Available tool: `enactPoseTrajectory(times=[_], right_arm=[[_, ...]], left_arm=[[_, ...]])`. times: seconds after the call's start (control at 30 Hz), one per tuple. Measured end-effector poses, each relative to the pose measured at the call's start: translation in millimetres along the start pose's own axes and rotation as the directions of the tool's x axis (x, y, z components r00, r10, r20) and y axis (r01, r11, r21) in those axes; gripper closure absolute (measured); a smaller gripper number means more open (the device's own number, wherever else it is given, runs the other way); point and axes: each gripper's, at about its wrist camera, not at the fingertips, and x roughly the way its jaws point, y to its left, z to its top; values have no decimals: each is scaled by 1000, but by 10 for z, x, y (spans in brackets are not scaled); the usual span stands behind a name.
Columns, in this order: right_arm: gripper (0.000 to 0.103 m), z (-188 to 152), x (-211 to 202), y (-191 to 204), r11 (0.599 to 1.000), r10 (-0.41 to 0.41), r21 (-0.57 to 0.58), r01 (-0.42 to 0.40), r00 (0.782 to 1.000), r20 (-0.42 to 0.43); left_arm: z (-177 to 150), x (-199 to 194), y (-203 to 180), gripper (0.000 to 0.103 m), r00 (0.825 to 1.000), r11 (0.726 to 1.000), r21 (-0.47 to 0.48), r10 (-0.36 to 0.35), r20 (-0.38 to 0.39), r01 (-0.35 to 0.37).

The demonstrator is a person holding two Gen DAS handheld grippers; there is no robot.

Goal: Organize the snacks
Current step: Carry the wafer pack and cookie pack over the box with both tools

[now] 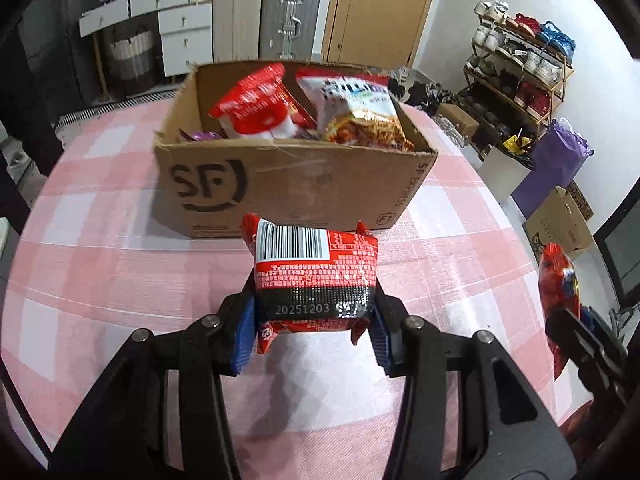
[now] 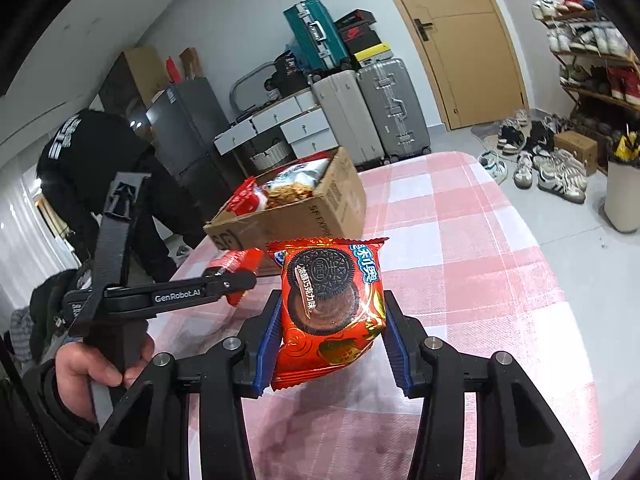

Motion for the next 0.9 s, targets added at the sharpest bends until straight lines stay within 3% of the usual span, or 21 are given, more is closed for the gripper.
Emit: enactPoseTrajectory(times=[0.27,0.47,0.67,0.9], right_arm=[[56,107,6,363,998,54,-39,-53,998,13],[56,256,67,615,993,78,-93,-78,997,3],[56,560,127,773,985,119,-124,-117,993,10],[56,1035,229,990,969,131,-210,-127,991,5]], left_arm=[[-67,-437,243,59,999,1000,-24,-12,30,13],[36,-552,461,59,998,999,-34,-33,61,36],[344,-791,628,59,992,1000,0,-31,122,31],[751,-1066,841,59,987,997,25,-81,142,78]])
